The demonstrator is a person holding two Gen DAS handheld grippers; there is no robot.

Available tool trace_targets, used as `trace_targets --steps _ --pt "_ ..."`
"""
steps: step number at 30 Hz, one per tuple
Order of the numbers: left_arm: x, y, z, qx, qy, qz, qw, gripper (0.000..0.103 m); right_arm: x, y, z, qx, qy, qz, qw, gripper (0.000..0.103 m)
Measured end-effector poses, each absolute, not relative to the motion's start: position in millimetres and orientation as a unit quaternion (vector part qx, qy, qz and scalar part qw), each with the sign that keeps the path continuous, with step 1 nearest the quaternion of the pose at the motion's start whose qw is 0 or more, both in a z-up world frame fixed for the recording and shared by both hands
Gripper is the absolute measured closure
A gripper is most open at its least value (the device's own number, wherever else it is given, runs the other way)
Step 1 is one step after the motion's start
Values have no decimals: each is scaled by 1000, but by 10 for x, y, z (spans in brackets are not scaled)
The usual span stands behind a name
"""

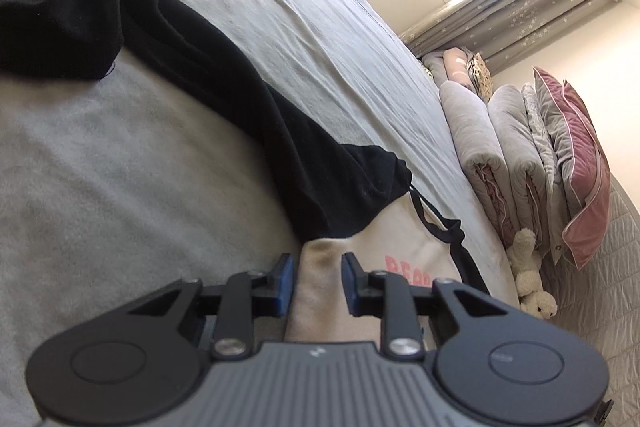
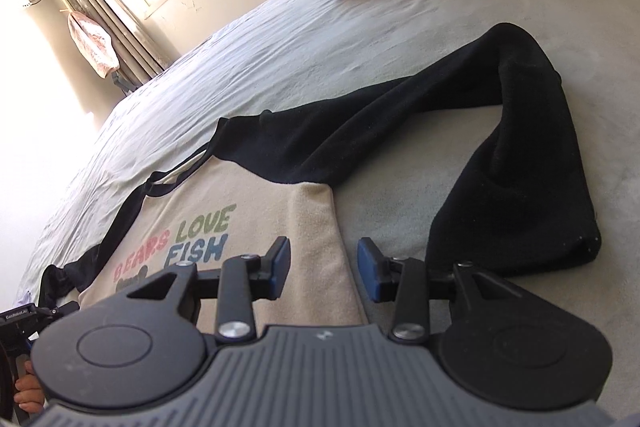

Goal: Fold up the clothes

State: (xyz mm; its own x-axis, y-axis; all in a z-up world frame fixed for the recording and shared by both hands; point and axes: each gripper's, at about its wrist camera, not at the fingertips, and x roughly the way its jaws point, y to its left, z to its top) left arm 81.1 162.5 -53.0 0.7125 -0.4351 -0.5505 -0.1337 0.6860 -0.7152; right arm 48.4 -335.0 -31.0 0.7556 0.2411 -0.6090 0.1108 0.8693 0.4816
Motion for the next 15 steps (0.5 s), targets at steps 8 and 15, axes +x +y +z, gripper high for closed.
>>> trace_targets --steps 8,15 --pt "796 1558 -489 -357 350 -59 864 97 535 -3271 -348 211 336 11 918 94" --pt "785 1436 -476 -285 347 -41 892 96 527 -3194 -380 173 341 -1 924 94"
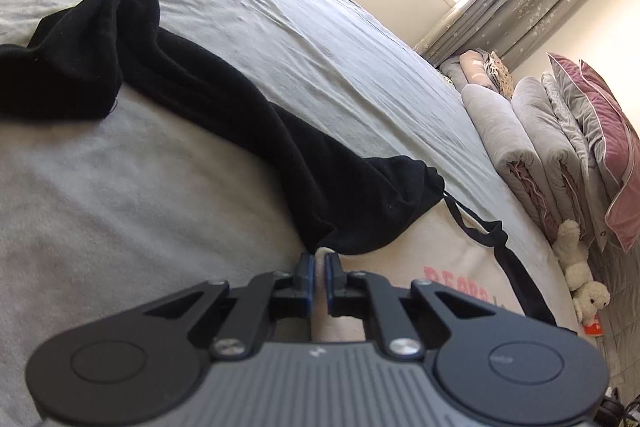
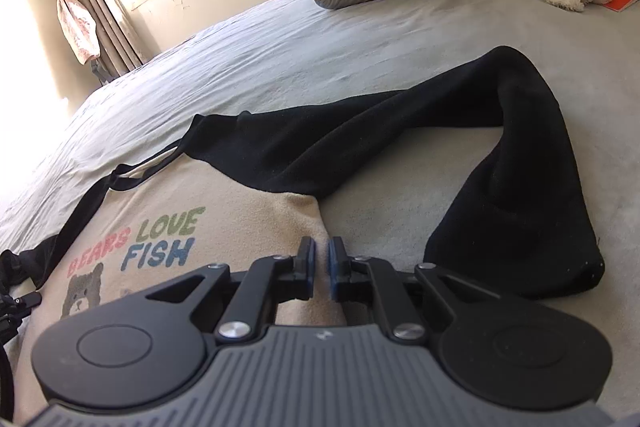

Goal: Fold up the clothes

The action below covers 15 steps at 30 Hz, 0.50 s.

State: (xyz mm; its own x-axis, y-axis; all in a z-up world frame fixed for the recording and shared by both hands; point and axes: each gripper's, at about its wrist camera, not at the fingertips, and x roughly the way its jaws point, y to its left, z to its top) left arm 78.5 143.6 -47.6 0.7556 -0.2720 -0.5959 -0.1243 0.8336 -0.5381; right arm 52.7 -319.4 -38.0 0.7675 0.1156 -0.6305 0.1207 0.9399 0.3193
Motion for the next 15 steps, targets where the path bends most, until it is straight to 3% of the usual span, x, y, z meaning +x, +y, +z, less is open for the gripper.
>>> trace_targets --steps 5,10,15 --pt "694 1318 -378 -247 334 -39 909 89 450 -3193 -310 172 331 3 928 83" --pt "598 1190 -261 -221 333 -38 916 66 333 -3269 -187 175 314 -12 933 72" --pt "485 1038 -162 -191 332 -41 923 54 217 -3439 -84 172 300 -47 937 70"
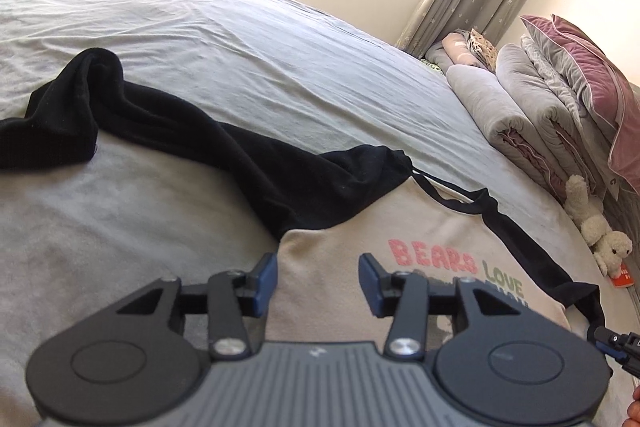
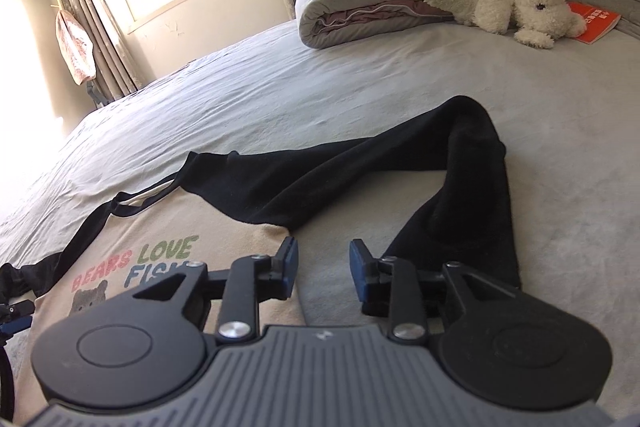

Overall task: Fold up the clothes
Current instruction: 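Close the right gripper on the black sleeve cuff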

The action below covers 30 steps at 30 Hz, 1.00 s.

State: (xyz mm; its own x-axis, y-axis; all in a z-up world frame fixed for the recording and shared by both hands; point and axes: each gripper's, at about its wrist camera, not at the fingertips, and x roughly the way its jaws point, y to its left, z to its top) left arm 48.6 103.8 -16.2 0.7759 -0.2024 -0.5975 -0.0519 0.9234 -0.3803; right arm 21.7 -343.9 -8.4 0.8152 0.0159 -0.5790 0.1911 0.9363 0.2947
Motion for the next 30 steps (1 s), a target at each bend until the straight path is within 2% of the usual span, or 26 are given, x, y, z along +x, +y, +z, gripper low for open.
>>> trace_targets --steps 4,14,18,23,26,28,30 --pt "410 925 -105 -170 340 -56 923 48 143 -3639 -53 176 294 -78 936 70" --pt "365 648 -6 -145 379 -78 911 48 126 -4125 -163 202 305 -112 924 70" --pt "447 371 22 -150 387 -99 904 48 173 -4206 -217 229 318 -111 913 70" --pt "579 -96 13 -136 403 -131 895 48 237 -4181 -227 209 335 -106 913 70" --pt "623 -348 1 -131 412 -151 889 48 231 -4221 -231 203 339 -105 913 80" --pt "640 -522 -7 -132 417 -166 884 48 217 -4273 -235 209 339 -104 911 91" --pt "651 -693 -15 -132 421 -181 879 48 184 -4356 -241 236 335 -101 907 94"
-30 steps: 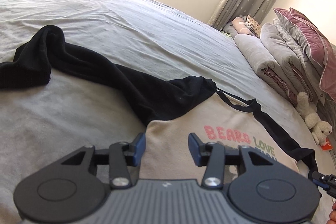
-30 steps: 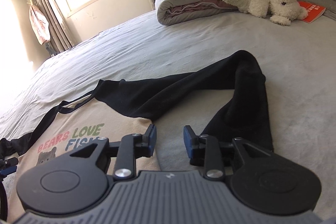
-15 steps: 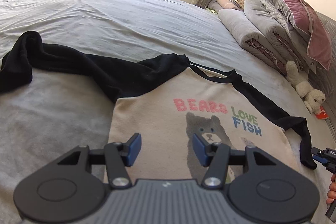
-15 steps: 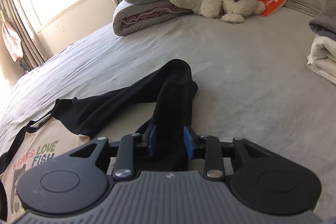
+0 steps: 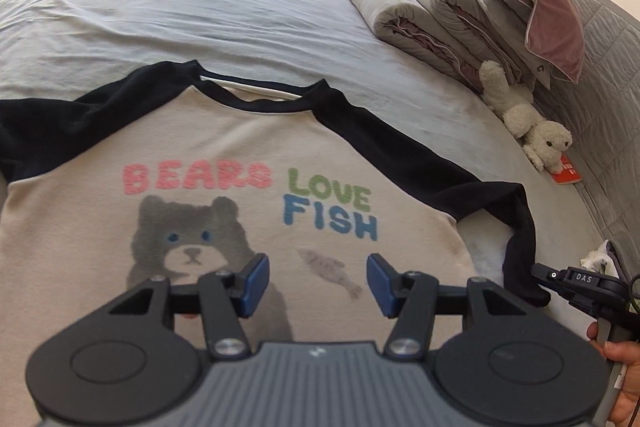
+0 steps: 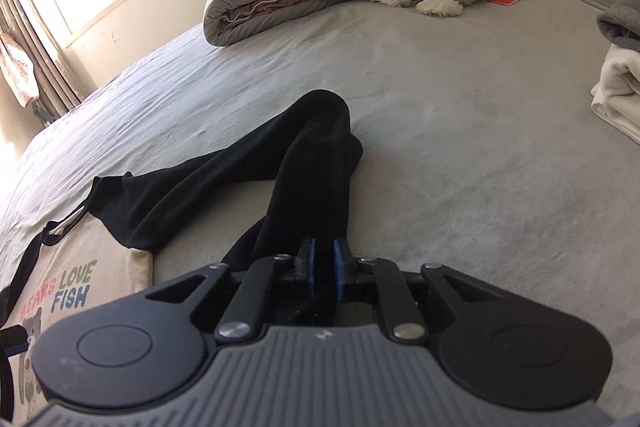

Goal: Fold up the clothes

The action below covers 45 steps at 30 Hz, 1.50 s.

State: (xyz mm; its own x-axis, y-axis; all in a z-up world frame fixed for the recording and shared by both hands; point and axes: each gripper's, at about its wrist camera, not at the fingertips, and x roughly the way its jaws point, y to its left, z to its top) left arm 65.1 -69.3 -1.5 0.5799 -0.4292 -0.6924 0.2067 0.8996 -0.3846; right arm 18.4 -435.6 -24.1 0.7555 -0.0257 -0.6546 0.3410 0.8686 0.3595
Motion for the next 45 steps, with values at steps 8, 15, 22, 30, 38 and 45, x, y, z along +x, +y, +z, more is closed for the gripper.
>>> trace_targets --steps 8,15,22,30,38,45 --pt "662 -1555 17 -94 421 -254 866 48 20 -4739 -263 354 309 -91 878 87" --pt "816 -2195 71 -52 397 -286 871 48 12 -4773 -296 386 316 -59 865 72" --pt "1092 -2566 12 12 355 -285 890 48 122 -4550 -314 331 333 -38 882 70" --pt "1303 -2829 -207 40 349 -289 890 54 225 -4486 -342 307 333 -52 890 91" --pt "1383 -2807 -180 23 342 -262 902 97 149 -4635 -26 256 274 -137 917 93" --pt "1427 -2560 -51 -38 333 -255 907 99 56 -4951 233 207 236 -166 935 93"
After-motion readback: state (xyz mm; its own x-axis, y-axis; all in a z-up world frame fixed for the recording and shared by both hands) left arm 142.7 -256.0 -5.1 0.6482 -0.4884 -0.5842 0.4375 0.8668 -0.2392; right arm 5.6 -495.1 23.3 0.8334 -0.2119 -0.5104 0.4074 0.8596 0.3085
